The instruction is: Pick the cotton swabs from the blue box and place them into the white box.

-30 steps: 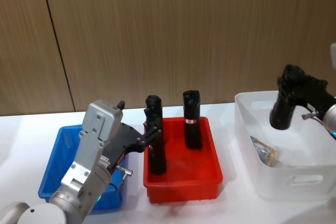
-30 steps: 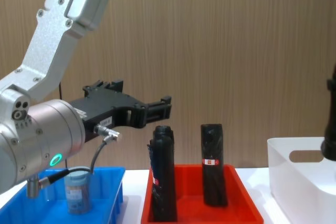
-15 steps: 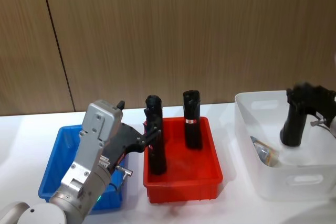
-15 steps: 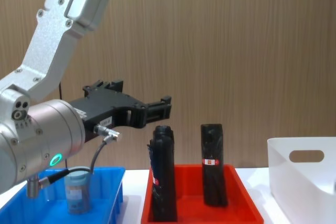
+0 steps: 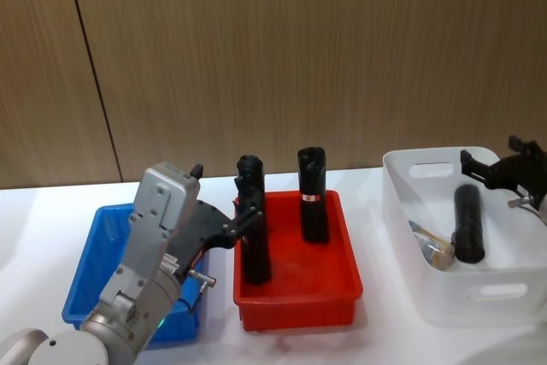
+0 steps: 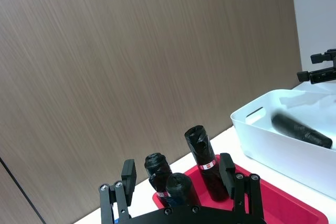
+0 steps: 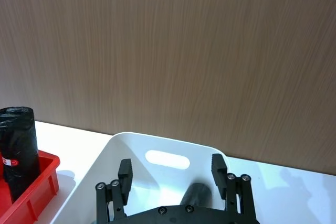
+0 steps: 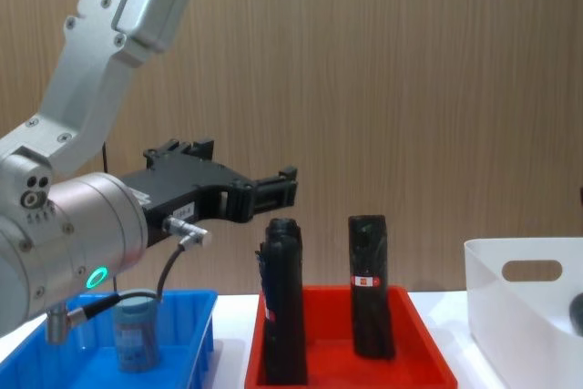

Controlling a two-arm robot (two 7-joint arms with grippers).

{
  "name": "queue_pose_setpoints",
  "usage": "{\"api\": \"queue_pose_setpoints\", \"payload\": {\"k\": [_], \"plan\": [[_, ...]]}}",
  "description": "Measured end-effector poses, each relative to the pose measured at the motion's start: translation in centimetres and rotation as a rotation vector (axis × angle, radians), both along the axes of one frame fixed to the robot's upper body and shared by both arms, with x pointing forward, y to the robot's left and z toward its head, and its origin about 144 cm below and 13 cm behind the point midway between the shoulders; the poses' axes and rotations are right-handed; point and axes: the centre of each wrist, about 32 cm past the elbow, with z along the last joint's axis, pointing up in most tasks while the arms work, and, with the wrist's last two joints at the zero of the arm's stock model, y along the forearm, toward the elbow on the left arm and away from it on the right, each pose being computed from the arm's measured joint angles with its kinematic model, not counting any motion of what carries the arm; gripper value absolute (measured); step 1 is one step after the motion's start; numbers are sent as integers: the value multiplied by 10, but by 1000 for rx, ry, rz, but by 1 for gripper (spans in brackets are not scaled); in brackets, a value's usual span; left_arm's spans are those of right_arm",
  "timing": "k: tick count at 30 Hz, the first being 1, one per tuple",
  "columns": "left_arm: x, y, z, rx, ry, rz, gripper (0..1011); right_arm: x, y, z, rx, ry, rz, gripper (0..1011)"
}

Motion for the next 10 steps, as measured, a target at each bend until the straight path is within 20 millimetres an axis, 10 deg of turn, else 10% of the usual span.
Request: {"api": "queue_pose_setpoints", "payload": {"k": [10], "plan": [[0, 0, 0, 0, 0, 0, 1004, 0, -1, -1, 5, 0, 2, 1002]]}}
